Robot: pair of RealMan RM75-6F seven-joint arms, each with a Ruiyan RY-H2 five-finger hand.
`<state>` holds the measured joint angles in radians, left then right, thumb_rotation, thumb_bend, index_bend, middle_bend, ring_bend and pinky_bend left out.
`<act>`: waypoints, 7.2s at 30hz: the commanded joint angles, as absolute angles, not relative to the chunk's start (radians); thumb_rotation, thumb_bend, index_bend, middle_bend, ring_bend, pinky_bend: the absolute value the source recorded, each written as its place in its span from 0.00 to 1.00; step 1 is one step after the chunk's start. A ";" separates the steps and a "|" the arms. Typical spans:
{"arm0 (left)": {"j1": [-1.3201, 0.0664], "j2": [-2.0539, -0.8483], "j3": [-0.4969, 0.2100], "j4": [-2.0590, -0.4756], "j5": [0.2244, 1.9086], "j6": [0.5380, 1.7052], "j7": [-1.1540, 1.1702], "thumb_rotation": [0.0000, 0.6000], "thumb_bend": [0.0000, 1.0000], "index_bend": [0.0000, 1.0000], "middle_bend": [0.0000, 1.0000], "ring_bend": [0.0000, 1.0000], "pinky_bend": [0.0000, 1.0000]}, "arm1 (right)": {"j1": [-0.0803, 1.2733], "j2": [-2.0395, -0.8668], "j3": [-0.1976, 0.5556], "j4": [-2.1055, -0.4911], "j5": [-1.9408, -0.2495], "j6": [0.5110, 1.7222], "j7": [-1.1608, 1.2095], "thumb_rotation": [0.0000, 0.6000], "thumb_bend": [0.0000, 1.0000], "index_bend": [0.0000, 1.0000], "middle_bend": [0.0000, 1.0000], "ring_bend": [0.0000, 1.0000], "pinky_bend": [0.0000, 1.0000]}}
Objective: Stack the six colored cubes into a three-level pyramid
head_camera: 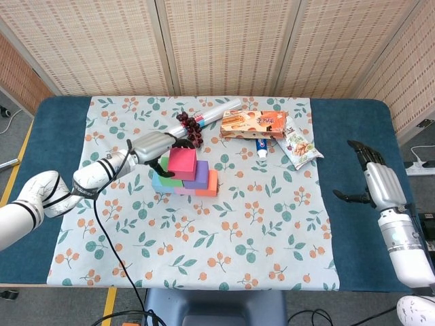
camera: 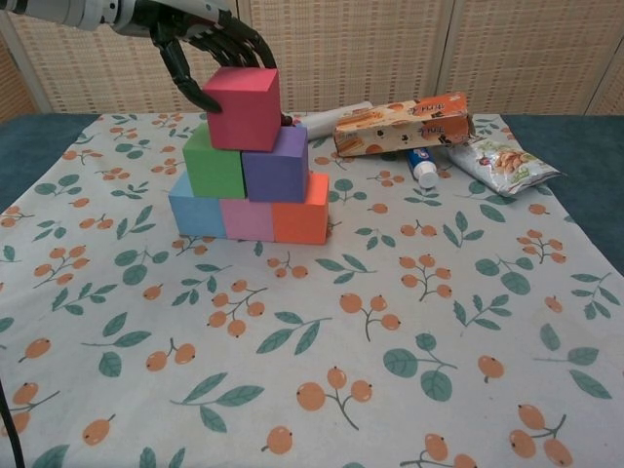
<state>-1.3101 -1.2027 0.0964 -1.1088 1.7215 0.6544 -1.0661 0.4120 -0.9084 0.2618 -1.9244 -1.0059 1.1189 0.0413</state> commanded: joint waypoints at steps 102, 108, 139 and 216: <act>-0.834 -1.238 0.032 -1.399 1.201 0.652 -0.112 0.34 0.28 0.03 0.00 0.00 0.00 | 1.011 -1.309 0.099 -1.555 -0.703 0.603 -0.269 1.00 0.31 0.00 0.00 0.00 0.00; -0.836 -1.264 0.018 -1.373 1.186 0.627 -0.089 0.33 0.28 0.03 0.00 0.00 0.00 | 1.041 -1.387 0.097 -1.473 -0.689 0.574 -0.251 1.00 0.31 0.00 0.00 0.00 0.00; -0.843 -1.321 -0.023 -1.332 1.196 0.575 -0.039 0.33 0.28 0.03 0.00 0.00 0.00 | 1.126 -1.576 0.114 -1.256 -0.702 0.513 -0.182 1.00 0.31 0.00 0.00 0.00 0.00; -0.818 -1.234 -0.067 -1.497 1.247 0.669 -0.004 0.33 0.28 0.03 0.00 0.00 0.00 | 1.205 -1.452 0.106 -1.480 -0.613 0.610 -0.222 1.00 0.31 0.00 0.00 0.00 0.00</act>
